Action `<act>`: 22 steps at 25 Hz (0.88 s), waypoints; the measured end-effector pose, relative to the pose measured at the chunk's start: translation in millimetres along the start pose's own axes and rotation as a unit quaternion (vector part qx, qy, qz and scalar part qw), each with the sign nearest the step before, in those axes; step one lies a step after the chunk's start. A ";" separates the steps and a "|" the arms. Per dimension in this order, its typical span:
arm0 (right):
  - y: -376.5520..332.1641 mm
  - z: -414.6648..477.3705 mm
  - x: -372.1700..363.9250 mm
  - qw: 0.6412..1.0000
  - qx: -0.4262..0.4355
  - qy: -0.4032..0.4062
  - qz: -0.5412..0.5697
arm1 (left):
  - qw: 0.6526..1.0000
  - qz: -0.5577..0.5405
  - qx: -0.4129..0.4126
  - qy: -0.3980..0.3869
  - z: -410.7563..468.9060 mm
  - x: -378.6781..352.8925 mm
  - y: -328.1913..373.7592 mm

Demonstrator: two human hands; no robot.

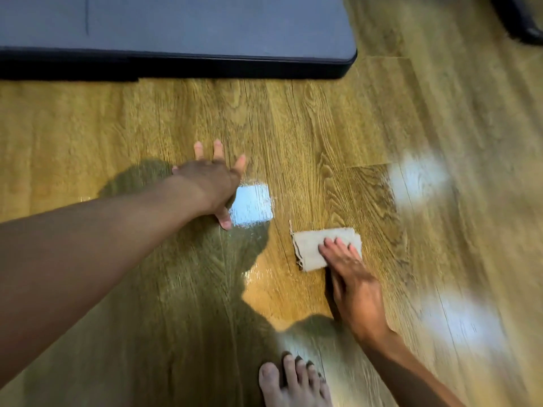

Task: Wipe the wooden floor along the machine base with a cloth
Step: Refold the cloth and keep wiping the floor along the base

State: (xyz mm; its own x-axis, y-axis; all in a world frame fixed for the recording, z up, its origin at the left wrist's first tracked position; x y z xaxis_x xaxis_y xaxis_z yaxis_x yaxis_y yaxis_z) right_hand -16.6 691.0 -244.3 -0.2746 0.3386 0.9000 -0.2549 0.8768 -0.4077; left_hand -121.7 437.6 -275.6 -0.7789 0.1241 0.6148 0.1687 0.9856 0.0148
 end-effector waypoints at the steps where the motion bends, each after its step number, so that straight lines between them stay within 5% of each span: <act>1: 0.6 4.4 0.4 1.000 0.011 0.004 -0.003 | 1.000 -0.005 -0.002 -0.005 1.1 0.1 1.2; 7: -10.3 172.5 19.6 1.000 -0.011 0.024 0.001 | 1.000 -0.001 0.001 -0.014 -3.5 0.9 1.0; 13: -6.5 107.5 8.3 1.000 -0.004 0.027 -0.006 | 1.000 -0.019 -0.007 -0.019 -0.5 1.5 3.2; 19: -10.9 238.7 35.8 0.999 -0.005 0.030 -0.017 | 1.000 -0.006 -0.016 -0.006 0.5 1.9 5.2; 22: -8.9 229.7 27.0 0.999 -0.023 0.042 0.023 | 1.000 -0.007 -0.016 -0.004 1.3 -0.1 4.8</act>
State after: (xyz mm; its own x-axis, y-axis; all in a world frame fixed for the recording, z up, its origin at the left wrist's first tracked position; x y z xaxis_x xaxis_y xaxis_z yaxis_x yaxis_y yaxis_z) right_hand -234.7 613.9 -251.8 -0.2063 0.4038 0.8913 -0.2007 0.8740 -0.4424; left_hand -121.7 442.4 -276.6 -0.7860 0.1105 0.6083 0.1758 0.9832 0.0486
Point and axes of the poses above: each hand's wrist, its own z-axis towards the middle knuckle, its own x-axis out of the back of the hand, y = z × x, the point moved 9 cm from there along z, towards the middle knuckle, and after that the axes turned 7 degrees about -y, right-handed, at the moved point
